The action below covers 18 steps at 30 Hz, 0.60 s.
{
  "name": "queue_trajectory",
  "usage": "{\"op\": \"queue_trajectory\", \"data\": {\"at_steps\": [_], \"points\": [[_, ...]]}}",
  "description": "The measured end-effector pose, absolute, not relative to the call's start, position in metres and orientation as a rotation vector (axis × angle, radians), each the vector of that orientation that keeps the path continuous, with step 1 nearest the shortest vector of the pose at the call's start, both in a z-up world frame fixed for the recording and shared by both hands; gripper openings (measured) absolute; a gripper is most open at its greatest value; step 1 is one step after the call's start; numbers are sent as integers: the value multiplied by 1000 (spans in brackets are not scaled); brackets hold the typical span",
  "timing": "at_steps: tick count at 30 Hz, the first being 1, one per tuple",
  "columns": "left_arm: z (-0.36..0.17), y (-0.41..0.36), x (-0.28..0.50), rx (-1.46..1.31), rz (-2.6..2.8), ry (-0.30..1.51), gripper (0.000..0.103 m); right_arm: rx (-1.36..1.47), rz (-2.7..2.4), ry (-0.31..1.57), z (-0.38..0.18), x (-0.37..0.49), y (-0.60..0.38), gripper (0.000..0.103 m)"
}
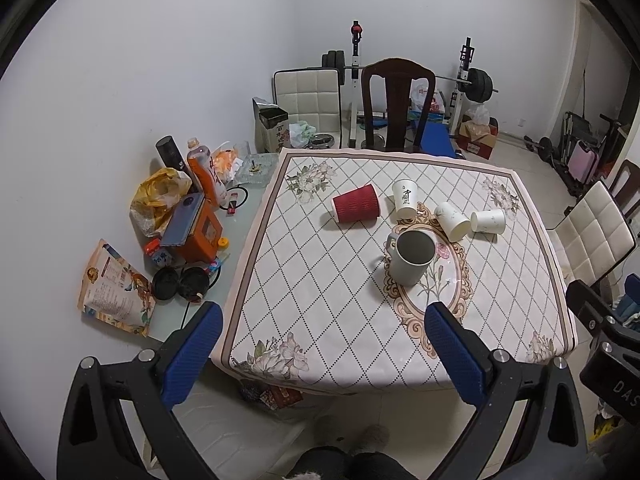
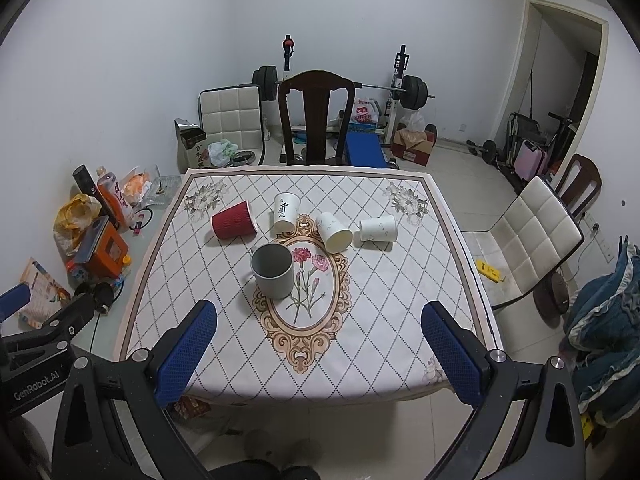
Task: Flip cup upright
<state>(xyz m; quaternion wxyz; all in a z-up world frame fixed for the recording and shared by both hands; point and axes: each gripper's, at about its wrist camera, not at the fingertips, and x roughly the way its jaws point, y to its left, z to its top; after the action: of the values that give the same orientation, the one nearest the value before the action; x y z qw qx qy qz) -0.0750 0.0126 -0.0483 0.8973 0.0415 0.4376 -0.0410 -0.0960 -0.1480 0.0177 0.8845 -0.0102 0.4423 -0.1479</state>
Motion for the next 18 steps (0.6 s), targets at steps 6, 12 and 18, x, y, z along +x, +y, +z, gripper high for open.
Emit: {"op": "queue_trajectory", "data": {"at_steps": [6, 12, 18], "points": [[-49, 12, -77, 81, -87, 912, 103, -22, -307, 923, 16, -96, -146, 103], [-49, 9, -81, 71, -95, 917, 103, -21, -307, 926, 13, -100, -144, 103], [-47, 5, -83, 70, -101, 916, 103, -16, -307, 928, 12, -102, -144, 103]]}}
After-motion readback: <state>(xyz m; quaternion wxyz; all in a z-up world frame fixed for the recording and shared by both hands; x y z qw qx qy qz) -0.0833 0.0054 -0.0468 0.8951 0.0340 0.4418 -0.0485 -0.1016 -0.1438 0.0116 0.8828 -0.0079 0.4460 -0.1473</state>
